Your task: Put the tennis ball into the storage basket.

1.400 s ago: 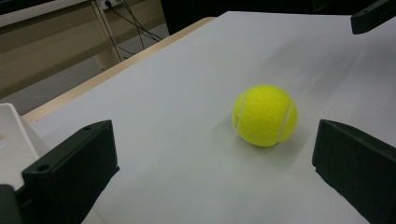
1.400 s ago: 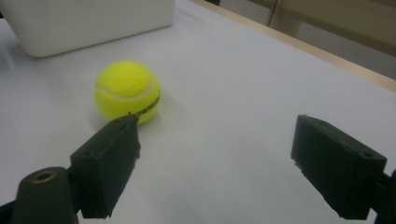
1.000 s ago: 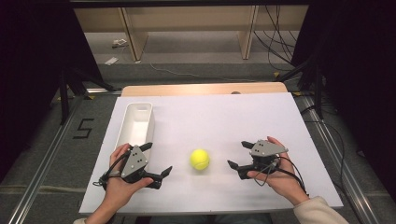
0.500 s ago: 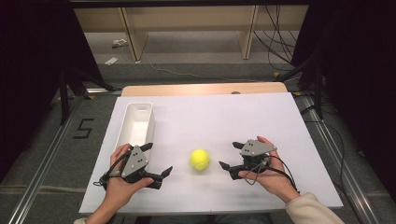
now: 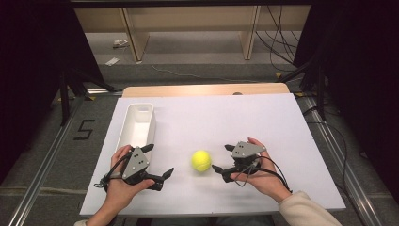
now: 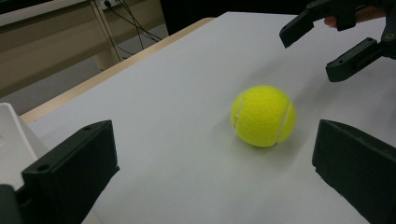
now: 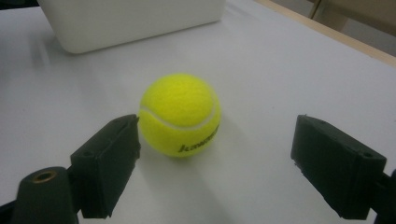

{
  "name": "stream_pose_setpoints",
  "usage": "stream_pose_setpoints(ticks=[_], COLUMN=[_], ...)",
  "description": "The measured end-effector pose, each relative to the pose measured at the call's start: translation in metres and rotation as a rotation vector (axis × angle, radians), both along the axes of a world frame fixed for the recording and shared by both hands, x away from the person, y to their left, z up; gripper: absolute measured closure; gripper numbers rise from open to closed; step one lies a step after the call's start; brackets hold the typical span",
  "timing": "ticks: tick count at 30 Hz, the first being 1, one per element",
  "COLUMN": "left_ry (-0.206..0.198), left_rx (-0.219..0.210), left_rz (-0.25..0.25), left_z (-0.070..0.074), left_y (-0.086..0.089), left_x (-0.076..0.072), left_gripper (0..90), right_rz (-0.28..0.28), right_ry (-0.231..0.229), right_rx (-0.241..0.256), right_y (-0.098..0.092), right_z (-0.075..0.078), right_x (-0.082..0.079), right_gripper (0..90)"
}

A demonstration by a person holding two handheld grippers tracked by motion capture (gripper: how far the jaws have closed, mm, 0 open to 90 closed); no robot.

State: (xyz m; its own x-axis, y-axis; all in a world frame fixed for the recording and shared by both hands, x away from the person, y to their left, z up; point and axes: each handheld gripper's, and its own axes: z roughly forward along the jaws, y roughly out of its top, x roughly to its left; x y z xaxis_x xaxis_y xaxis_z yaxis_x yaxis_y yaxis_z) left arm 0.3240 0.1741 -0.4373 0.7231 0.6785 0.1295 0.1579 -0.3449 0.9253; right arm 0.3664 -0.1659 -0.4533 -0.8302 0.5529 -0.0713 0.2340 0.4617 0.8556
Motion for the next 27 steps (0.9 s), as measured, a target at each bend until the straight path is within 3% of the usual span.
stream_pose_setpoints(ticks=[27], left_ry=[-0.004], left_rx=[-0.005], left_rz=[0.003], left_z=[0.001], left_y=[0.0], left_x=[0.0], left_gripper=[0.0], right_rz=[0.052], right_ry=[0.033], right_rx=[-0.04], right_y=[0.035], right_z=[-0.016], right_x=[0.01], right_gripper=[16.1])
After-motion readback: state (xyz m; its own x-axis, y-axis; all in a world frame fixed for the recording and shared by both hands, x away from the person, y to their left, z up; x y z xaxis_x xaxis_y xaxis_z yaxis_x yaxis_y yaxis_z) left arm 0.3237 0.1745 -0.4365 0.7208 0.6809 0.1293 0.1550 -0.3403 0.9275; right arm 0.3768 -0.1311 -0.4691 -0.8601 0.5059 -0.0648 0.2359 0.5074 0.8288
